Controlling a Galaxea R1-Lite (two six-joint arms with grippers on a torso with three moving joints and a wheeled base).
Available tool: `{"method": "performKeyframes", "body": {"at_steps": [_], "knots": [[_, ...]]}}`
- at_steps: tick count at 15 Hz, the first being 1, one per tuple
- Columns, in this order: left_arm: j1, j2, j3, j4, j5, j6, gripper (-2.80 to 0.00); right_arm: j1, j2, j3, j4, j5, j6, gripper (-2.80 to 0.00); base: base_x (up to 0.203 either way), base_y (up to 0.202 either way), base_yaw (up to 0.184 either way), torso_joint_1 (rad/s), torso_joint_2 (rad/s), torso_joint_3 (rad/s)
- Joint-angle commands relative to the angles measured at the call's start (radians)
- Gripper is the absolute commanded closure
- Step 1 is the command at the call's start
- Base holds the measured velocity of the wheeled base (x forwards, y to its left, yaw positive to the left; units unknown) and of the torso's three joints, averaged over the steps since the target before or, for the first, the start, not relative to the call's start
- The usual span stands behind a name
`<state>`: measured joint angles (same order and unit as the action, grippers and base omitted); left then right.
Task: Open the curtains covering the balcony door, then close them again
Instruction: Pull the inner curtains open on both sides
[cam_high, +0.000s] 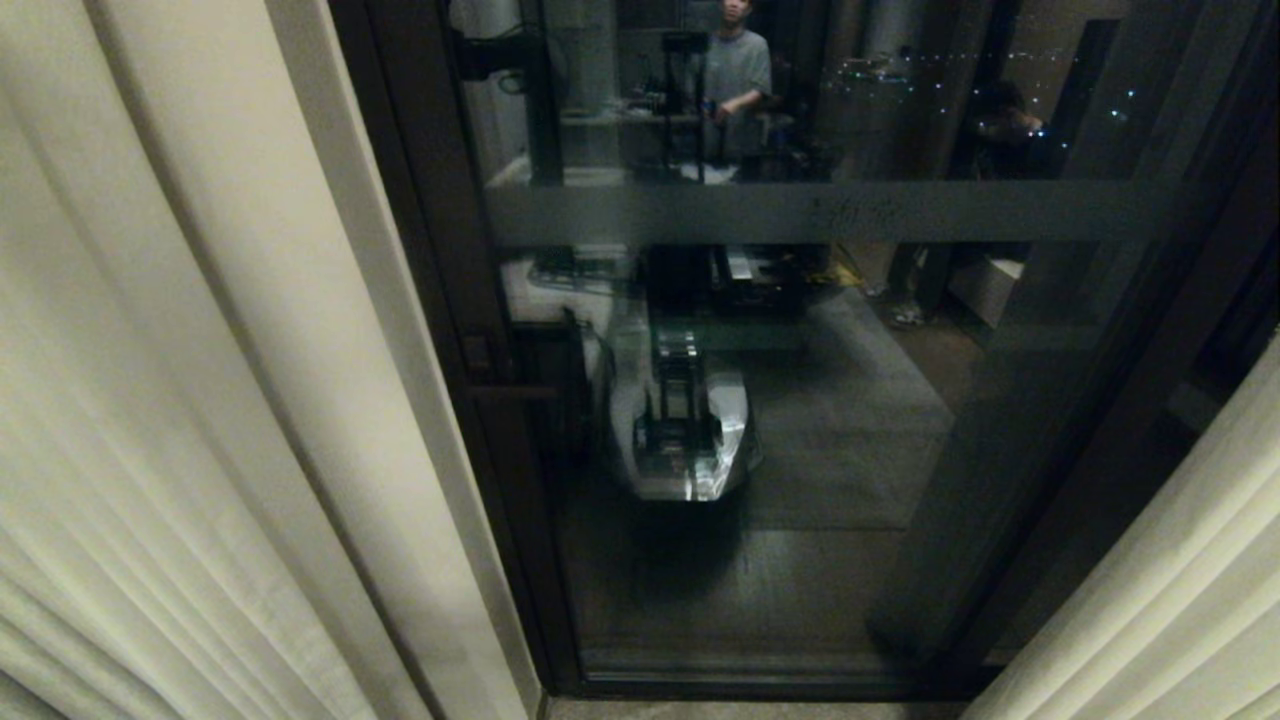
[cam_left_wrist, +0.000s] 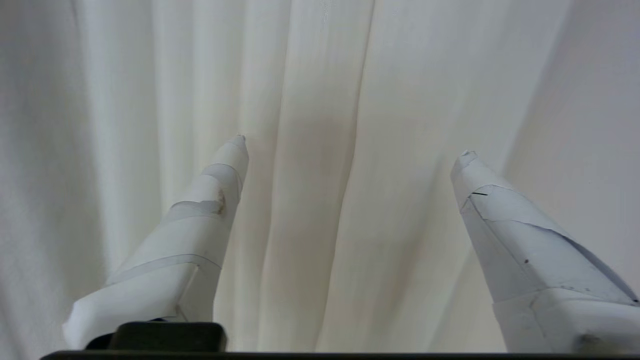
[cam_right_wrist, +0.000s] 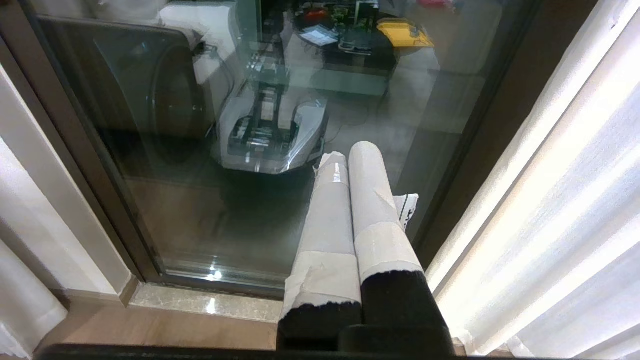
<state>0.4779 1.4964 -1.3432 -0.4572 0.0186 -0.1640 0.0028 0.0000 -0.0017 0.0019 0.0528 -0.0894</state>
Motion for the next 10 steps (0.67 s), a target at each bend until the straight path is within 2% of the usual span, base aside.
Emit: {"method": "performKeyframes", "body": {"at_steps": [1,7,10], "knots": [[-0.007,-0.14,0.103,-0.002,0.0,-0.002,-2.8,0.0,0.0,0.0,0.001,0.001,-0.001,0.0,0.0,0.0,0.0,0.0,0.0,0.0],[-0.053,-0.397,0.391,0.038,-0.002,0.007,-2.8,0.0,0.002,0.0,0.0,0.001,-0.001,0.0,0.0,0.0,0.0,0.0,0.0,0.0],[-0.085,-0.46,0.452,0.074,0.001,0.012,-2.8,0.0,0.002,0.0,0.0,0.001,-0.001,0.0,0.0,0.0,0.0,0.0,0.0,0.0]]}}
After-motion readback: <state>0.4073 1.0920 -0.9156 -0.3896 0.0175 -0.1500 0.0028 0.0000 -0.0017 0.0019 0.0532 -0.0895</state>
